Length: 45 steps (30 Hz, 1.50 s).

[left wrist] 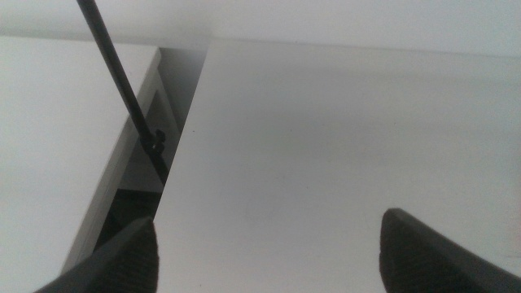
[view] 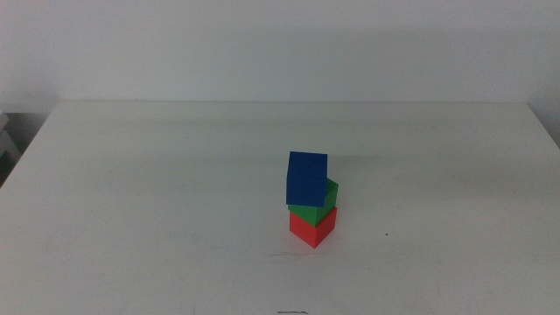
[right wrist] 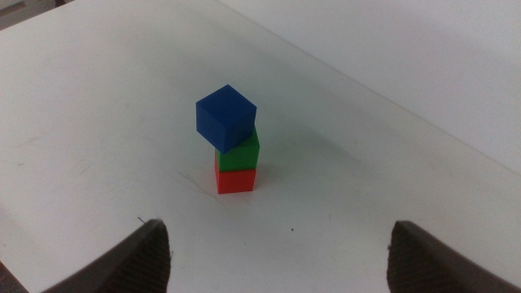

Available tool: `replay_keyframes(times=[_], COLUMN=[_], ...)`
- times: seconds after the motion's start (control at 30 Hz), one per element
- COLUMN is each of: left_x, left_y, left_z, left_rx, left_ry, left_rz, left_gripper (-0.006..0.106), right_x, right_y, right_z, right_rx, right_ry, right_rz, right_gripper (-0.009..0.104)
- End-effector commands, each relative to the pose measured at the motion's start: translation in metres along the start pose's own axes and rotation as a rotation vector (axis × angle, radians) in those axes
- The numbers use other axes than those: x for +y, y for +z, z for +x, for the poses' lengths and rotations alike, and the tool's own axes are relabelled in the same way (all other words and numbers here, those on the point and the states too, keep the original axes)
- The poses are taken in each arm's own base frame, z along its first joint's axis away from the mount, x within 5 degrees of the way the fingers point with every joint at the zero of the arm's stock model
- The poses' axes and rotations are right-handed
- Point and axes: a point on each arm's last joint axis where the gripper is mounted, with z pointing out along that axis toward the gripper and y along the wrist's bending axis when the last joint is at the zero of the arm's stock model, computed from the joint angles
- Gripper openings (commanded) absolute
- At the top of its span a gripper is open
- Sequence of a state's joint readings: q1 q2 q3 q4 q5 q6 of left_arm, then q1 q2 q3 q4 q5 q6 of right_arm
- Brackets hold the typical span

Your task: Stack red cubes first, then green, then blue cubes in a specific spot.

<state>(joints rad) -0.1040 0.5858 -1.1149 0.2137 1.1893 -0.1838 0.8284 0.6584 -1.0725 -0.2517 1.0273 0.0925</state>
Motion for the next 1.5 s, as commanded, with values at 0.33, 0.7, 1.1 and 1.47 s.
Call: replay_keyframes(times=[0.33, 0.7, 1.1, 1.47], left_x=[0.001, -0.002, -0.019, -0.023], left_y=[-0.003, 0.013, 0.065, 0.112], left_z=[0.012, 0.070, 0.110, 0.165], left_rx=[-0.076, -0.283, -0.695, -0.531], left_ry=[-0.005, -0.013, -0.055, -0.053], left_rz=[0.022, 0.098, 0.245, 0.243], left_gripper=[0.092, 0.092, 0.092, 0.092], right_x=[-0.003, -0.003, 0.003, -0.009], right_y=[-0.005, 0.007, 0.070, 0.065], right_z=[-0.011, -0.004, 0.048, 0.155], right_rx=[-0.089, -0.106, -0.366, -0.462], right_ry=[-0.017, -0.059, 0.160, 0.289], right_rz=[0.025, 0.052, 0.055, 0.417], right_gripper=[0.094, 0.094, 0.094, 0.094])
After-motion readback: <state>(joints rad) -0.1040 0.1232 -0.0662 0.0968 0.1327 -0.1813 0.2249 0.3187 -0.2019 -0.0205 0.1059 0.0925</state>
